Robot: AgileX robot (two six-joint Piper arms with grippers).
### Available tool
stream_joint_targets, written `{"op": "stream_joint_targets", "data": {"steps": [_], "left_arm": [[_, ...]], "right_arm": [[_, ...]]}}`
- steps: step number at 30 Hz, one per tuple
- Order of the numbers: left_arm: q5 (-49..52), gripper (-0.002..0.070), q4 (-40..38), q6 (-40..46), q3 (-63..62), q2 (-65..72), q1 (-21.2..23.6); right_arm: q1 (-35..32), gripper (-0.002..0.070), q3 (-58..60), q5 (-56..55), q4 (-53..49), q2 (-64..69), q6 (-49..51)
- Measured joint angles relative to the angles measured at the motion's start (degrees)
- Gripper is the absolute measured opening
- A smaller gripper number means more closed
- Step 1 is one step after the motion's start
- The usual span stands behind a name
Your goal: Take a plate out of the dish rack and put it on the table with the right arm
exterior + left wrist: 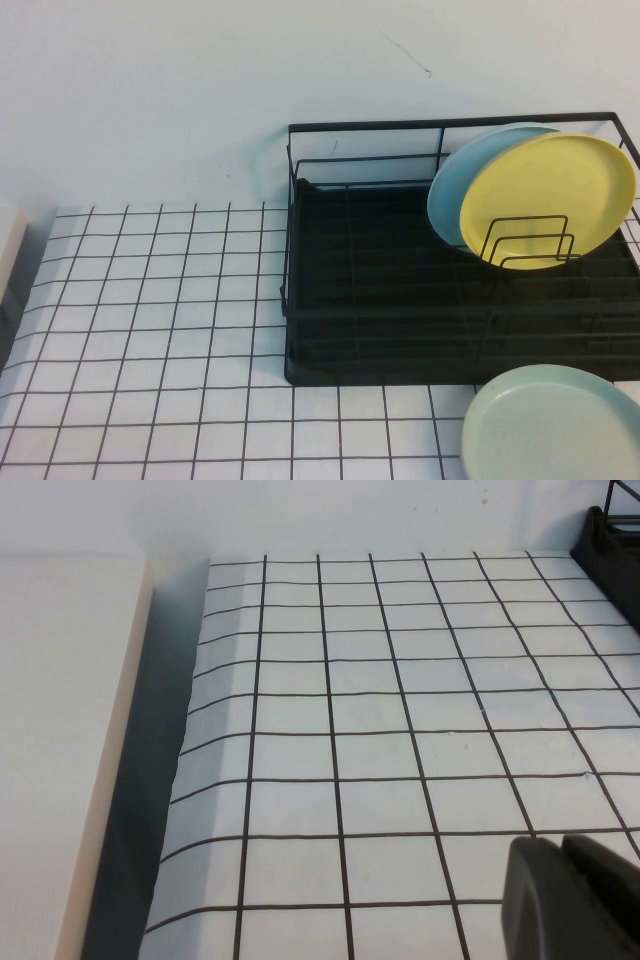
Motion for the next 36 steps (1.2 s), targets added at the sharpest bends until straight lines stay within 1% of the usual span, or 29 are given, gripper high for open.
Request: {"op": "stream_joint_targets", "data": {"steps": [17, 20, 22, 25, 30, 33, 36], "left_arm": [[0.0, -0.0004, 0.0, 0.0, 0.0, 0.0, 0.0], [0.0, -0.0004, 0.0, 0.0, 0.0, 0.0, 0.0], [0.0, -0.0004, 0.0, 0.0, 0.0, 0.0, 0.0], [0.0, -0.0004, 0.0, 0.0, 0.0, 0.0, 0.0], [0.0, -0.0004, 0.0, 0.0, 0.0, 0.0, 0.0], [0.0, -0.0004, 0.0, 0.14, 0.0, 0.0, 0.0], [0.0, -0.0004, 0.0, 0.26, 0.0, 0.0, 0.0]], "right_arm": [[0.0, -0.0004, 0.0, -0.21, 0.0, 0.0, 0.77], [0.0, -0.0004, 0.28, -2.58, -0.4, 0.0, 0.77], [0.0, -0.0004, 0.52, -6.24, -1.76, 0.0, 0.77], [0.0, -0.0004, 0.52, -18.24, -4.07, 0.0, 0.77], [0.0, -0.0004, 0.52, -42.17, -5.12, 0.0, 0.85], [0.0, -0.0004, 0.52, -53.01, -5.33, 0.0, 1.51], [0.0, -0.0004, 0.52, -59.68, -5.01, 0.0, 0.76]]}}
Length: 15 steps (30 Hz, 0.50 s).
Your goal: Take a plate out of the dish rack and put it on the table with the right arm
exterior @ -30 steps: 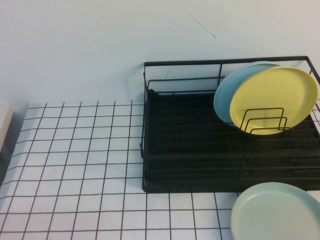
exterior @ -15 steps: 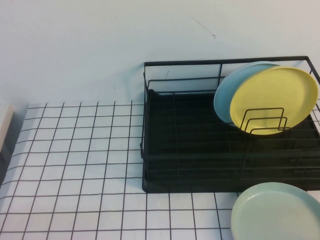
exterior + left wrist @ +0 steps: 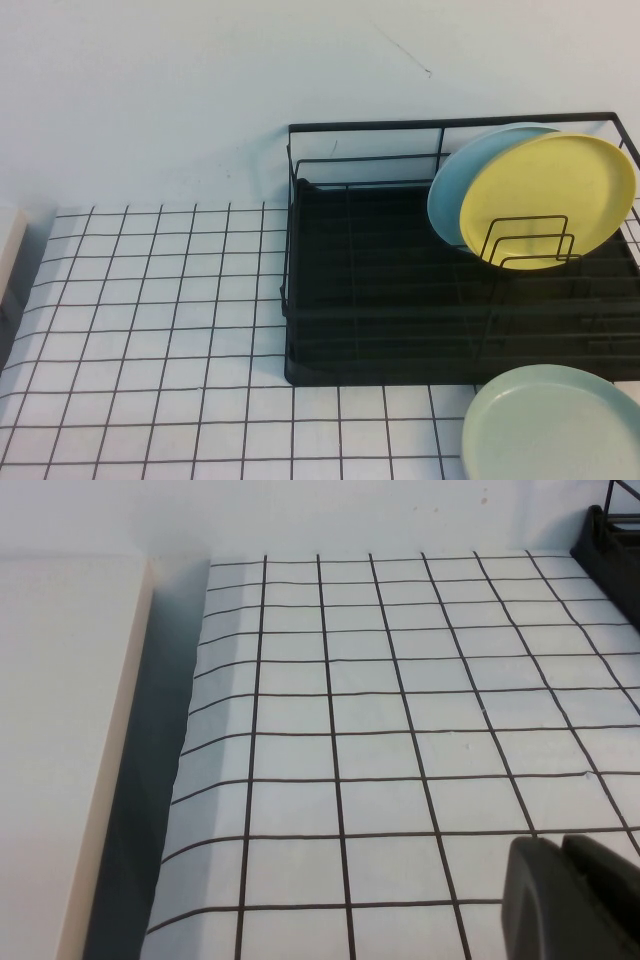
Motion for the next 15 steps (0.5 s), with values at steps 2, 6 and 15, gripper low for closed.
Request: {"op": "stream_joint_targets", "data": {"steps": [2, 6, 15], "left_arm": [[0.0, -0.0004, 0.0, 0.0, 0.0, 0.0, 0.0], [0.0, -0.0004, 0.0, 0.0, 0.0, 0.0, 0.0], [0.0, -0.0004, 0.0, 0.0, 0.0, 0.0, 0.0]], "right_arm": [[0.0, -0.0004, 0.0, -1.27, 0.68, 0.0, -0.13], [0.0, -0.0004, -1.38, 2.78, 1.64, 0.0, 0.76], [0.0, -0.0004, -28.26, 48.5, 2.15, 7.55, -1.19]]}}
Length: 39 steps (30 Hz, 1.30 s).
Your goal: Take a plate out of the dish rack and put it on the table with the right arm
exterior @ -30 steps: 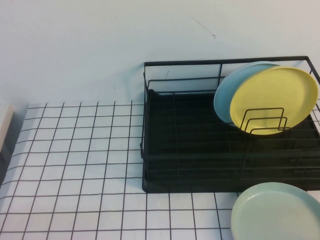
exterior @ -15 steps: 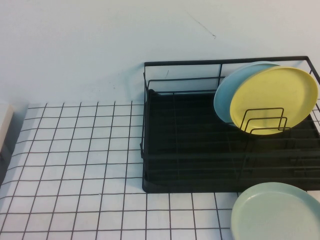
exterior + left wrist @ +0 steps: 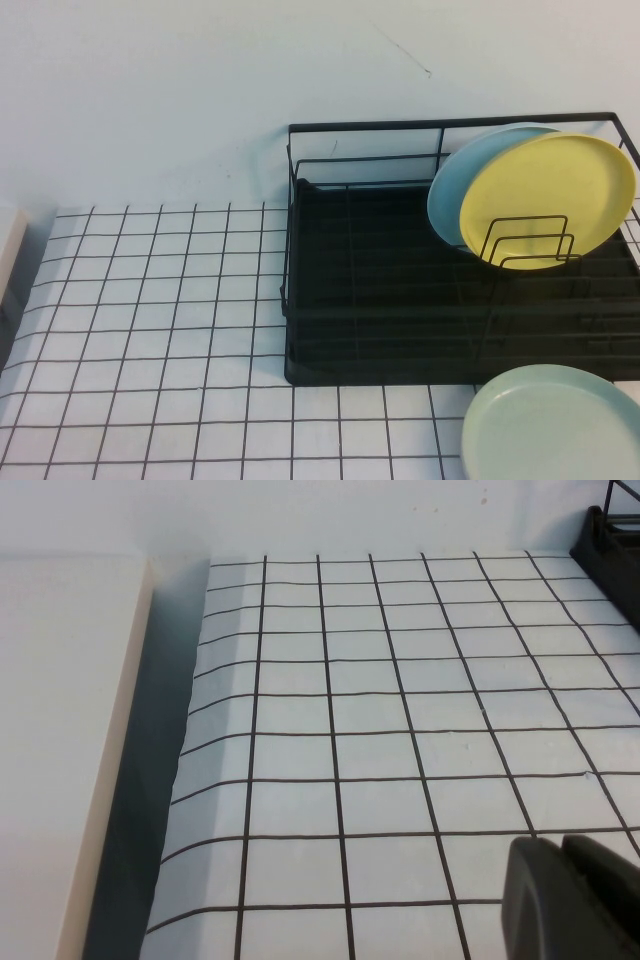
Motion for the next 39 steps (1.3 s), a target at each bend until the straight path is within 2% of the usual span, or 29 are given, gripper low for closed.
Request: {"op": "stream_joint_targets", "data": {"steps": [6, 10, 19, 20, 22, 25, 28, 30, 32, 39], "left_arm": [[0.0, -0.0004, 0.0, 0.0, 0.0, 0.0, 0.0], [0.0, -0.0004, 0.0, 0.0, 0.0, 0.0, 0.0], [0.0, -0.0004, 0.0, 0.0, 0.0, 0.0, 0.0], [0.0, -0.0004, 0.0, 0.0, 0.0, 0.0, 0.0], [0.0, -0.0004, 0.0, 0.0, 0.0, 0.0, 0.0], [0.0, -0.0004, 0.0, 0.0, 0.0, 0.0, 0.0], [0.0, -0.0004, 0.0, -0.13, 0.0, 0.0, 0.0], [0.0, -0.0004, 0.0, -0.27, 0.0, 0.0, 0.0], [0.0, -0.0004, 0.0, -0.27, 0.0, 0.0, 0.0], [0.0, -0.0004, 0.0, -0.27, 0.0, 0.0, 0.0]], "right_arm": [[0.0, -0.0004, -15.04, 21.09, 4.78, 20.84, -5.68], [0.0, -0.0004, -20.88, 27.11, 13.0, 35.46, -16.82], [0.0, 0.0009, -31.36, 26.6, 40.5, 62.74, -65.33], [0.0, 0.0027, -32.25, 26.81, 42.24, 64.7, -68.61], [0.0, 0.0113, -34.34, 26.88, 45.12, 69.2, -74.71], [0.0, 0.0332, -37.25, 24.92, 46.48, 74.46, -79.96], [0.0, 0.0491, -39.49, 20.85, 46.48, 79.22, -85.18], [0.0, 0.0531, -40.78, 19.61, 46.48, 81.86, -89.43], [0.0, 0.054, -42.13, 18.7, 46.61, 84.52, -92.72], [0.0, 0.0492, -46.35, 13.01, 50.09, 93.56, -95.15]]}}
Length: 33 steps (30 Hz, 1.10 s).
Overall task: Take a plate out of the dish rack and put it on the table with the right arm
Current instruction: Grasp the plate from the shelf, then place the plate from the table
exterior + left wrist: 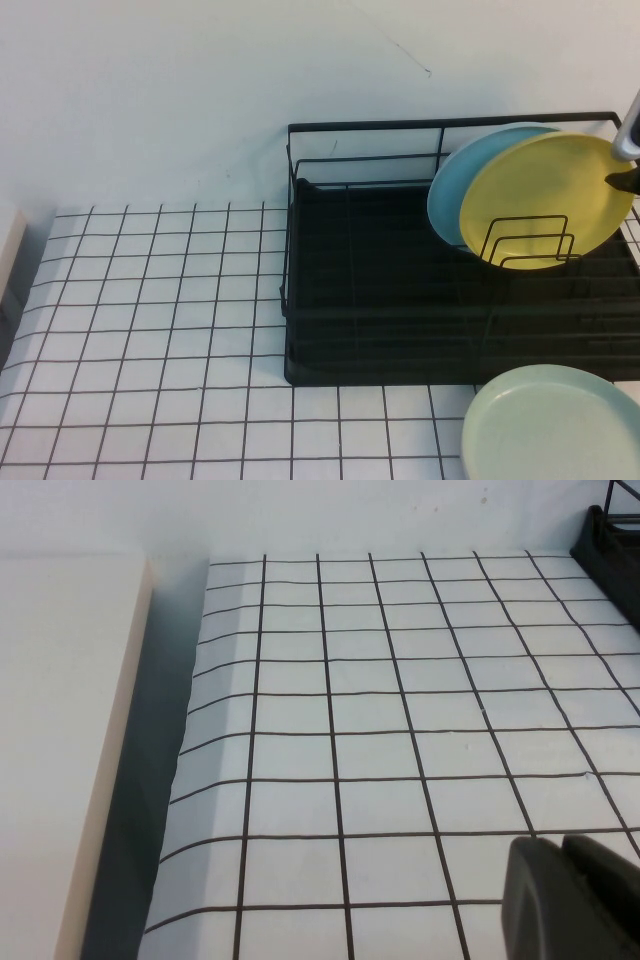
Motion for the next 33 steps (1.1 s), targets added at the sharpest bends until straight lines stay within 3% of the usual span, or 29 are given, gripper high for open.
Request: {"op": "stream_joint_targets", "data": {"steps": [11, 16, 18, 33], "left_arm": [[0.0, -0.0004, 0.0, 0.0, 0.0, 0.0, 0.0], [0.0, -0.0004, 0.0, 0.0, 0.0, 0.0, 0.0], [0.0, -0.0004, 0.0, 0.0, 0.0, 0.0, 0.0], [0.0, -0.0004, 0.0, 0.0, 0.0, 0.0, 0.0]], "right_arm": [[0.0, 0.0294, -3.4, -1.46, 11.35, 5.94, -0.22], [0.0, 0.0095, -3.4, 0.65, 11.68, 6.26, 0.53], [0.0, 0.0052, -3.5, 0.89, 11.79, 6.16, 1.48], [0.0, 0.0027, -3.5, 4.84, 11.78, -8.23, 16.26]]}}
